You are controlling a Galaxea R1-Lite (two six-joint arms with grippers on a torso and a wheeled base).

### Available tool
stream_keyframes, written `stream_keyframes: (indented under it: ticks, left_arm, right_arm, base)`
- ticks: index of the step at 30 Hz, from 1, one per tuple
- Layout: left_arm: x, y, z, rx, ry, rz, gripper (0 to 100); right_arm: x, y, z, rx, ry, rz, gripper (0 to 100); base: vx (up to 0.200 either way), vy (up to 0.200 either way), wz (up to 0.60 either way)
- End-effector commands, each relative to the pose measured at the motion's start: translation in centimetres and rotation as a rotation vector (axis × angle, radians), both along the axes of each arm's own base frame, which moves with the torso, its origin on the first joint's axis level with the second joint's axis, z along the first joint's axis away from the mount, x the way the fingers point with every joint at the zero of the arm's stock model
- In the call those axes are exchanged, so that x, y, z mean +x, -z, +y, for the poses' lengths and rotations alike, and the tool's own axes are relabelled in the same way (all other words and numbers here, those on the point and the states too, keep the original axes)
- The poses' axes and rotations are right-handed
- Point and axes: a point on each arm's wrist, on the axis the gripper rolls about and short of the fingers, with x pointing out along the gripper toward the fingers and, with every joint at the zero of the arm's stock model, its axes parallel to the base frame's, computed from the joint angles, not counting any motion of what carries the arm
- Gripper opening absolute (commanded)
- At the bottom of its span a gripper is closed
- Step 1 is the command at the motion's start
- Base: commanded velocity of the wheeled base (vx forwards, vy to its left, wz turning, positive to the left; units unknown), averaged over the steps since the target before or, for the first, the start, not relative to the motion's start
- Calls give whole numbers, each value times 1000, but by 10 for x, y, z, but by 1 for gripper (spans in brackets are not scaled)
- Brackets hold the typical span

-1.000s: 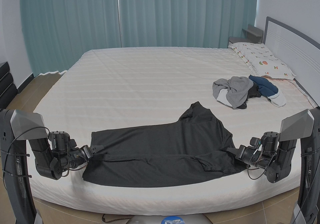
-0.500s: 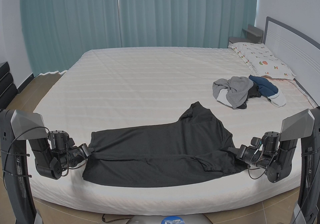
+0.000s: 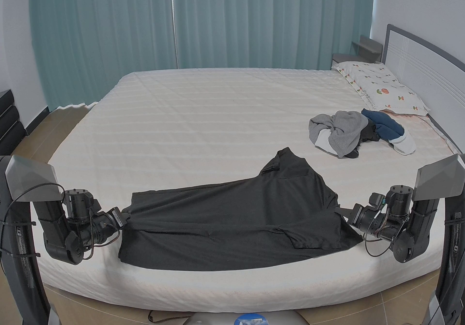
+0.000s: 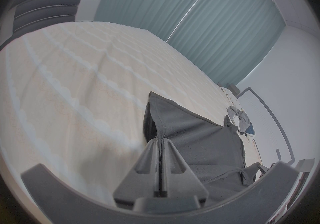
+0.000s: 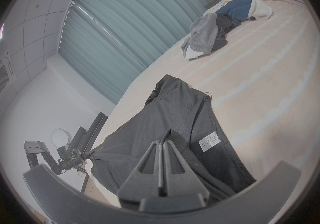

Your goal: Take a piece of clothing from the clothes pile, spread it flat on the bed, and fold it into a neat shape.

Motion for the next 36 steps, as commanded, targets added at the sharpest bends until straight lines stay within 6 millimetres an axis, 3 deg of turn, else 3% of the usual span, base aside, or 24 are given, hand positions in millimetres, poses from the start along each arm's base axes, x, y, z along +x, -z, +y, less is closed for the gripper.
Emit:
stream_keyframes:
  ticks: [1, 5, 9, 19, 20, 24, 28, 36]
  left_arm:
    - [-7, -13, -1, 5, -7, -21, 0]
    - [-20, -18, -4, 5, 1, -3, 0]
    - [-17, -16, -4, 4, 3, -5, 0]
    - [-12, 2, -4, 2, 4, 46, 0]
    - [-12, 4, -5, 4, 7, 53, 100]
    - [-7, 7, -3, 8, 5, 45, 100]
    - [11, -2, 0, 7, -16, -24, 100]
    - [68, -9, 2, 12, -71, -24, 100]
  right_arm:
    - [-8, -16, 2, 3, -5, -34, 0]
    - [-12, -30, -4, 11, 22, -60, 0]
    - [-15, -35, -8, 38, 41, -55, 0]
    - [-12, -15, -6, 37, 33, 3, 0]
    - [-11, -13, -6, 37, 30, 8, 0]
    - [-10, -5, -5, 37, 30, 33, 0]
    - [-8, 3, -5, 38, 31, 50, 0]
    - [-7, 10, 0, 35, 15, 67, 0]
  base:
    - [0, 0, 0]
    - [0, 0, 0]
    - [0, 0, 0]
    - [0, 0, 0]
    - [0, 0, 0]
    - [0, 0, 0]
    - [0, 0, 0]
    - [0, 0, 0]
